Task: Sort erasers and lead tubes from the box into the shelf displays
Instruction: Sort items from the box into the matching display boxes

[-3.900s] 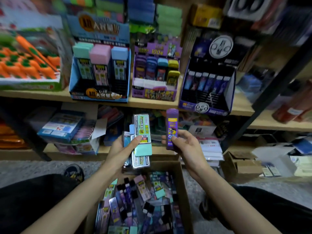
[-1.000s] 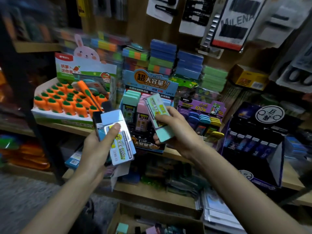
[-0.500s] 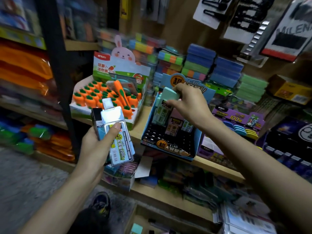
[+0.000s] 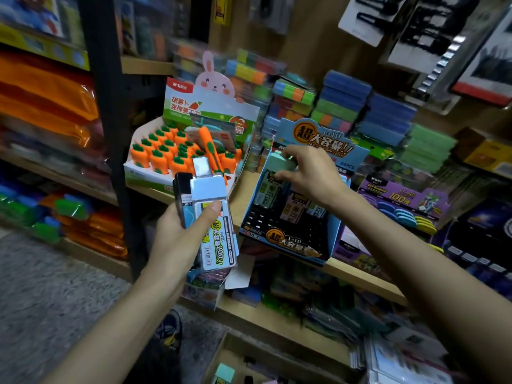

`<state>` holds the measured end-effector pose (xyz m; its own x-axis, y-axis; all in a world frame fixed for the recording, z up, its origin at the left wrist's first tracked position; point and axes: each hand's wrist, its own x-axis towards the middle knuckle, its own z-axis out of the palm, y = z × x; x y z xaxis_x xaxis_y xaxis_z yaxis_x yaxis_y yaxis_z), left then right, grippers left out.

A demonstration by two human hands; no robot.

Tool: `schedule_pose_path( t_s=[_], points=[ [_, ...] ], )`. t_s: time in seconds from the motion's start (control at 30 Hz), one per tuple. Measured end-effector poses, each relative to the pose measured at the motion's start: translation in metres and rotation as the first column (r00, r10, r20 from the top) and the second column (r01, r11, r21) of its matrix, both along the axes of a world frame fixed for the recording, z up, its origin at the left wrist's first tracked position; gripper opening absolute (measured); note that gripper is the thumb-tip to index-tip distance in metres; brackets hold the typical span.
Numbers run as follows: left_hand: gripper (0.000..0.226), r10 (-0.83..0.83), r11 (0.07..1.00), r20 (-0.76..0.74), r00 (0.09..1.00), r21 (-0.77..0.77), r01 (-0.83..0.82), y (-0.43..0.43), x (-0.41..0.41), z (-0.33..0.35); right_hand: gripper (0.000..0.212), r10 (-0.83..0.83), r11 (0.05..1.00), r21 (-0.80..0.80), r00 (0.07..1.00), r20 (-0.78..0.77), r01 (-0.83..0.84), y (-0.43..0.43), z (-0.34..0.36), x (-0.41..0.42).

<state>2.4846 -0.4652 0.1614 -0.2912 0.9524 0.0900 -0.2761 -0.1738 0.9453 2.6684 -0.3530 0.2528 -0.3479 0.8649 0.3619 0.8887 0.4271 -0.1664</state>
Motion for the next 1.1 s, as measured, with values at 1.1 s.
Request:
schedule_pose_path(
  t_s=[1.1],
  points=[
    [0.040,-0.151,0.988,-0.023,0.988,-0.031,0.150,-0.002,0.040,0.004,0.023,-0.080,0.908,-0.347,0.716,-0.693,-0.235,-0.090,-0.040,-0.002]
  ],
)
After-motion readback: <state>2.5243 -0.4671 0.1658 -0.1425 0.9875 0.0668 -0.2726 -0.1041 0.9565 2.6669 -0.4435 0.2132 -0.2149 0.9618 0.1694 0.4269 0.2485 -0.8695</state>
